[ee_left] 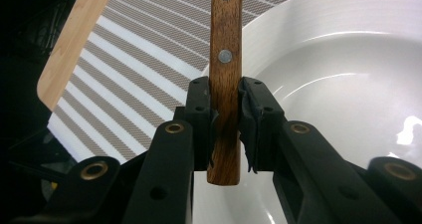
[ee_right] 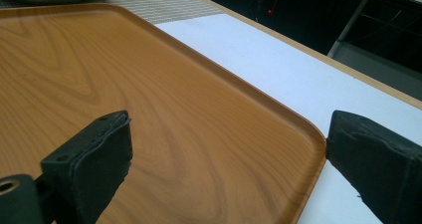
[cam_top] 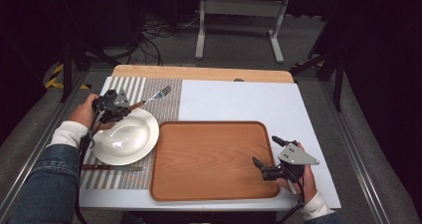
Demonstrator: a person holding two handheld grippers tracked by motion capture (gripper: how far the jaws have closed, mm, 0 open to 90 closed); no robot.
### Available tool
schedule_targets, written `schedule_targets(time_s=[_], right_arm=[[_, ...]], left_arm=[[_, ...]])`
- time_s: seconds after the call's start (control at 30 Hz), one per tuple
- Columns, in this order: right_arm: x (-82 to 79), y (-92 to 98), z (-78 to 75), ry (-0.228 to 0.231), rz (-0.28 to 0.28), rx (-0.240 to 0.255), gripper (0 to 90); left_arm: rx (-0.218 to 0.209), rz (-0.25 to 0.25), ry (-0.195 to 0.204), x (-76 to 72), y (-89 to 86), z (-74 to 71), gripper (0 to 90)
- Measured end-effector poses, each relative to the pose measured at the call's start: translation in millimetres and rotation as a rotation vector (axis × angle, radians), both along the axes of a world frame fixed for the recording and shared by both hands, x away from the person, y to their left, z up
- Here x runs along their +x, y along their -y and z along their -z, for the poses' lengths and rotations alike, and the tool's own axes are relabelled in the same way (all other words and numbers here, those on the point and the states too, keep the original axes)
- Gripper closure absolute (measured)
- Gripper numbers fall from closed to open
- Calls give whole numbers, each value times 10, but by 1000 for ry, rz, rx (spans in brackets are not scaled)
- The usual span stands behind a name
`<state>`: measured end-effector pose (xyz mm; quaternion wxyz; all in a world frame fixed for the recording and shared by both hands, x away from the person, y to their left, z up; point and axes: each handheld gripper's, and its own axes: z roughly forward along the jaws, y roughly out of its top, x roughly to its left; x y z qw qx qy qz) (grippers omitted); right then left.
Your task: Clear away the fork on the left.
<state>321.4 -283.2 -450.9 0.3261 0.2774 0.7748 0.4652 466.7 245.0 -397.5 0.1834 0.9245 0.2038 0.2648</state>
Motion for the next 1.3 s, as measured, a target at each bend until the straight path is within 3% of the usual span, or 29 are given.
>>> schedule_targets(time_s=[0.4, 0.77, 1.0, 1.3], right_arm=[[-40, -22, -8, 14, 9, -12, 55], [-57, -44, -11, 20, 4, -22, 55], [-64, -38, -15, 20, 6, -21, 55], [-64, -38, -15, 20, 6, -21, 55]], left_arm=[[-20, 45, 29, -225, 154, -19, 758], [-42, 118, 45, -476, 330, -20, 758], [-12, 126, 30, -578, 450, -16, 758], [-10, 144, 10, -699, 594, 36, 758]])
